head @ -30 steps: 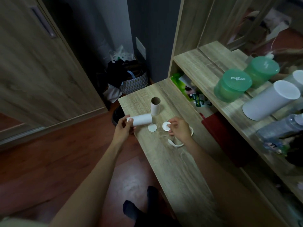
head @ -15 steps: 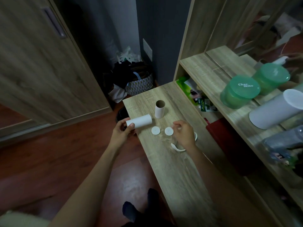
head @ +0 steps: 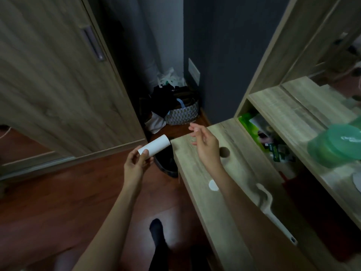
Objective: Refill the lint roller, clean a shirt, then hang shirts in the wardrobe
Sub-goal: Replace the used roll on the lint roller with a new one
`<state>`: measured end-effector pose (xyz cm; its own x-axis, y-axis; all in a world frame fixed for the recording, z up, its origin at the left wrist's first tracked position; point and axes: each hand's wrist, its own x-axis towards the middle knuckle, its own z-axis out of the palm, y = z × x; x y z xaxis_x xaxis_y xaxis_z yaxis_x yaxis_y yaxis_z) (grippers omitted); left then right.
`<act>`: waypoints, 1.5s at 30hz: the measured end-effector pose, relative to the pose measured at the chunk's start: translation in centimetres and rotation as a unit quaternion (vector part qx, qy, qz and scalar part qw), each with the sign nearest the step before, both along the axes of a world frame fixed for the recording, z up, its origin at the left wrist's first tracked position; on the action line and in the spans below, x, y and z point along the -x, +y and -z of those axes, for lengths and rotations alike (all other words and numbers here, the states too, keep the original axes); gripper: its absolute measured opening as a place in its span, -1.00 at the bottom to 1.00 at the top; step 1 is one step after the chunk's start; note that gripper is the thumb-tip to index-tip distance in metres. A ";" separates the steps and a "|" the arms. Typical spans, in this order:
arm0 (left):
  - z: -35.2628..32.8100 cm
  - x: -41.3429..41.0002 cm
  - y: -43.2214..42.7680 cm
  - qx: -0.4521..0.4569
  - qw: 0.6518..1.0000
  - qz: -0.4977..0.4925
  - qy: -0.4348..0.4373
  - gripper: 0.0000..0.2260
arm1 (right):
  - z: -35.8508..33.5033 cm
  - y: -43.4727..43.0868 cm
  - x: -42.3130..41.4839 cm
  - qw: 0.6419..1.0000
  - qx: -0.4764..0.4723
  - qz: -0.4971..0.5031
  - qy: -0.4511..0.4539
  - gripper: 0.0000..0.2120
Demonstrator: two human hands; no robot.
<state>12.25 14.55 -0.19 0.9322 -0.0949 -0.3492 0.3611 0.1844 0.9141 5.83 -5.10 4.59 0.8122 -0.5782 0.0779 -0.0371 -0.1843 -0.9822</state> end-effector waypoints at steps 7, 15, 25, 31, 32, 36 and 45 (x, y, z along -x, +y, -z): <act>4.3 -11.2 1.5 -0.026 0.999 0.000 0.033 -0.69 | 8.4 -1.1 -12.7 0.942 0.257 -0.045 0.212 -0.61; 13.8 -21.6 -0.4 -0.132 0.984 0.094 0.072 -0.71 | 12.9 -5.4 -16.8 0.792 0.404 -0.118 0.441 -0.44; 26.9 -24.9 -3.0 -0.333 0.907 0.233 0.111 -0.57 | 14.1 -5.0 -16.9 0.793 0.459 -0.068 0.393 -0.43; 29.3 -24.4 -6.7 -0.306 0.902 0.290 0.096 -0.62 | 15.0 -5.3 -16.6 0.795 0.474 -0.051 0.376 -0.51; 29.8 -24.3 -7.1 -0.289 0.904 0.301 0.093 -0.60 | 15.2 -5.3 -16.6 0.795 0.476 -0.047 0.374 -0.51; 31.9 -24.0 -7.6 -0.250 0.914 0.302 0.105 -0.52 | 15.6 -5.4 -16.5 0.797 0.478 -0.043 0.367 -0.49; 28.8 -23.3 -6.2 -0.261 0.929 0.253 0.065 -0.72 | 15.2 -5.7 -16.8 0.815 0.448 -0.048 0.364 -0.47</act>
